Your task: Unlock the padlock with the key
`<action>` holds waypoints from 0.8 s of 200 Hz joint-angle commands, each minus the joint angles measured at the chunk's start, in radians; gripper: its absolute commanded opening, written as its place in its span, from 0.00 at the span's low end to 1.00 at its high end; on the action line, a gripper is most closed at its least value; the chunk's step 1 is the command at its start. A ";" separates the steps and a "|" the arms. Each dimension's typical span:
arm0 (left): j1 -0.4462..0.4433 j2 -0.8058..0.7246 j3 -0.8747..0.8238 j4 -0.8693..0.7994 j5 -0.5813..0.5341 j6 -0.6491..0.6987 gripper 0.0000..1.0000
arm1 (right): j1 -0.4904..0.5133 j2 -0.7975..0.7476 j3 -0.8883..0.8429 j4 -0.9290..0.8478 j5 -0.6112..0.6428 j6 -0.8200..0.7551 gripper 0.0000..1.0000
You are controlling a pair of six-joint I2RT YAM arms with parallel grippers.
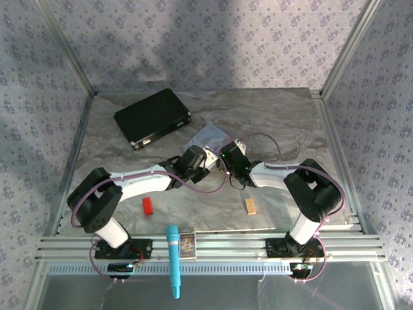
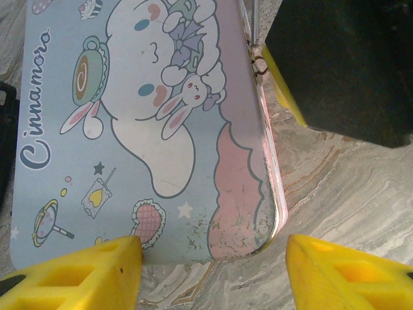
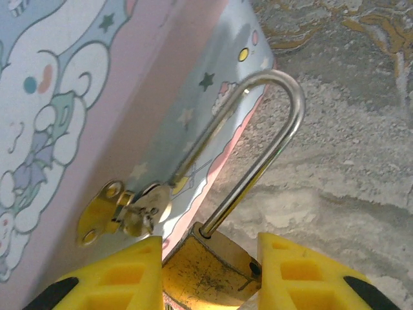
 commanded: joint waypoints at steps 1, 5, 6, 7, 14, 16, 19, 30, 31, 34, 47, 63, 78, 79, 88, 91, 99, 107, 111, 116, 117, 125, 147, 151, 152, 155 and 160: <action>-0.002 -0.001 -0.019 -0.065 0.020 -0.001 0.61 | -0.006 0.016 0.020 0.002 -0.020 -0.008 0.28; -0.002 -0.001 -0.019 -0.065 0.021 -0.003 0.61 | -0.008 0.015 0.018 0.001 -0.020 -0.008 0.28; -0.002 -0.001 -0.018 -0.064 0.021 -0.004 0.61 | -0.009 0.016 0.018 0.001 -0.021 -0.007 0.28; -0.002 -0.001 -0.018 -0.064 0.021 -0.003 0.60 | -0.010 0.015 0.018 0.002 -0.021 -0.008 0.28; -0.002 -0.003 -0.018 -0.064 0.019 -0.005 0.61 | -0.013 0.015 0.017 -0.001 -0.026 -0.008 0.28; -0.002 -0.003 -0.018 -0.063 0.018 -0.007 0.61 | -0.014 0.015 0.016 -0.003 -0.028 -0.008 0.28; -0.002 -0.002 -0.018 -0.064 0.016 -0.008 0.60 | -0.016 0.015 0.017 -0.005 -0.031 -0.010 0.28; -0.002 -0.003 -0.019 -0.065 0.014 -0.010 0.60 | -0.027 0.012 0.018 -0.017 -0.046 -0.022 0.28; -0.002 -0.003 -0.019 -0.065 0.014 -0.010 0.60 | -0.028 0.012 0.017 -0.018 -0.048 -0.025 0.28; -0.002 -0.004 -0.020 -0.065 0.013 -0.010 0.60 | -0.031 0.007 0.013 -0.019 -0.050 -0.028 0.28; -0.002 -0.006 -0.022 -0.070 0.001 -0.006 0.60 | -0.054 -0.006 -0.002 -0.015 -0.074 -0.029 0.28; 0.006 -0.006 -0.019 -0.084 -0.017 -0.002 0.60 | -0.085 -0.010 0.023 -0.053 -0.131 -0.047 0.28; 0.022 -0.010 -0.015 -0.082 -0.022 -0.011 0.60 | -0.088 -0.005 0.061 -0.139 -0.144 -0.079 0.28; 0.023 -0.010 -0.015 -0.082 -0.023 -0.011 0.60 | -0.088 -0.003 0.062 -0.144 -0.146 -0.081 0.28; 0.027 -0.012 -0.009 -0.083 -0.028 -0.024 0.61 | -0.087 0.001 0.072 -0.181 -0.155 -0.094 0.28; 0.028 -0.015 -0.009 -0.082 -0.032 -0.029 0.61 | -0.089 0.004 0.074 -0.194 -0.159 -0.096 0.28; 0.028 -0.018 -0.008 -0.077 -0.041 -0.041 0.61 | -0.091 0.015 0.078 -0.228 -0.174 -0.100 0.28; 0.030 -0.025 -0.006 -0.067 -0.052 -0.052 0.62 | -0.094 0.024 0.080 -0.255 -0.189 -0.111 0.28; 0.030 -0.028 -0.007 -0.061 -0.061 -0.058 0.63 | -0.095 0.028 0.083 -0.276 -0.192 -0.119 0.28; 0.032 -0.031 -0.008 -0.052 -0.074 -0.067 0.63 | -0.097 0.033 0.089 -0.303 -0.189 -0.131 0.28; 0.031 -0.032 -0.008 -0.049 -0.077 -0.068 0.63 | -0.097 0.034 0.090 -0.309 -0.187 -0.134 0.28; 0.033 -0.035 -0.006 -0.040 -0.097 -0.078 0.64 | -0.098 0.043 0.106 -0.359 -0.182 -0.157 0.28; 0.040 -0.038 0.004 -0.036 -0.143 -0.097 0.68 | -0.113 0.067 0.150 -0.504 -0.172 -0.224 0.28; 0.041 -0.038 0.007 -0.039 -0.155 -0.099 0.69 | -0.115 0.069 0.153 -0.524 -0.168 -0.233 0.29; 0.042 -0.036 0.008 -0.040 -0.157 -0.098 0.69 | -0.116 0.069 0.154 -0.527 -0.167 -0.237 0.29; 0.042 -0.036 0.010 -0.043 -0.165 -0.100 0.70 | -0.118 0.069 0.156 -0.537 -0.167 -0.242 0.29; 0.042 -0.036 0.014 -0.046 -0.182 -0.103 0.71 | -0.121 0.070 0.157 -0.558 -0.164 -0.248 0.29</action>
